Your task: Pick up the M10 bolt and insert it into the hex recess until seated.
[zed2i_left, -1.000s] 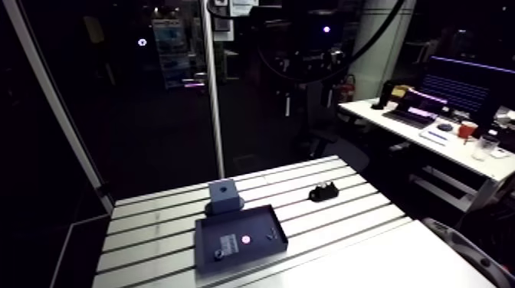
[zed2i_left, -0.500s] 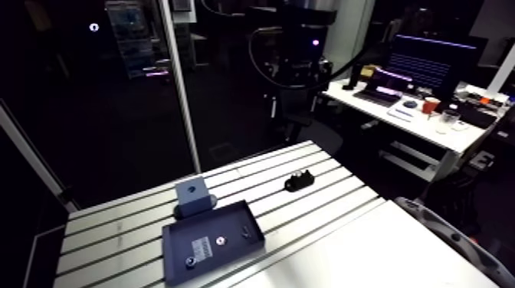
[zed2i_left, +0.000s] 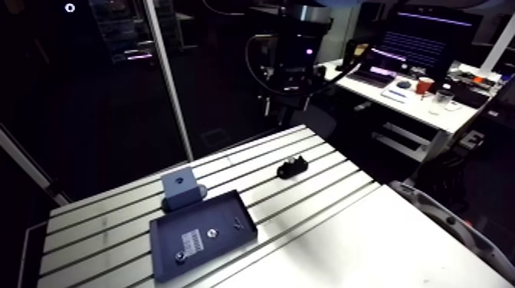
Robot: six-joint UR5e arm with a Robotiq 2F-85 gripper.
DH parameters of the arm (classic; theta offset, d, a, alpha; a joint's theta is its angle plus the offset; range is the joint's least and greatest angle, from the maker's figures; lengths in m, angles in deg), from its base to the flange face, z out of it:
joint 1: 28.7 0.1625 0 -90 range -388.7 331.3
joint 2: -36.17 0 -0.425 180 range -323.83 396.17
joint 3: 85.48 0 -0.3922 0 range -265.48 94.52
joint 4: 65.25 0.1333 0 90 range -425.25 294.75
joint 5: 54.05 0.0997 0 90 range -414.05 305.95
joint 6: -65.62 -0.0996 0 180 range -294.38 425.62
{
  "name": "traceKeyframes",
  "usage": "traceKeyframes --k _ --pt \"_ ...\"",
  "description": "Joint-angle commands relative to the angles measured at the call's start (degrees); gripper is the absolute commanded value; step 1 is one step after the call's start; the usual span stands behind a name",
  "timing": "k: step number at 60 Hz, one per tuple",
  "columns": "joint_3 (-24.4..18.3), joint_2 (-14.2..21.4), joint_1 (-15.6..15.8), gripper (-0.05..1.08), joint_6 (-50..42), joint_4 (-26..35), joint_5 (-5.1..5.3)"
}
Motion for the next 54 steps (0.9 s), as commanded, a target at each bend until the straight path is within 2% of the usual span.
traceKeyframes --k 1,26,39,54 --pt "0.93 -2.25 -0.03 0.01 0.11 -3.25 -0.43" --pt "2.42 -6.38 -0.12 0.02 0.37 -8.76 -0.51" --pt "2.61 -8.05 -0.9 0.04 0.56 -9.6 -0.43" --pt "2.69 -9.22 -1.78 0.11 1.05 -9.76 -0.34"
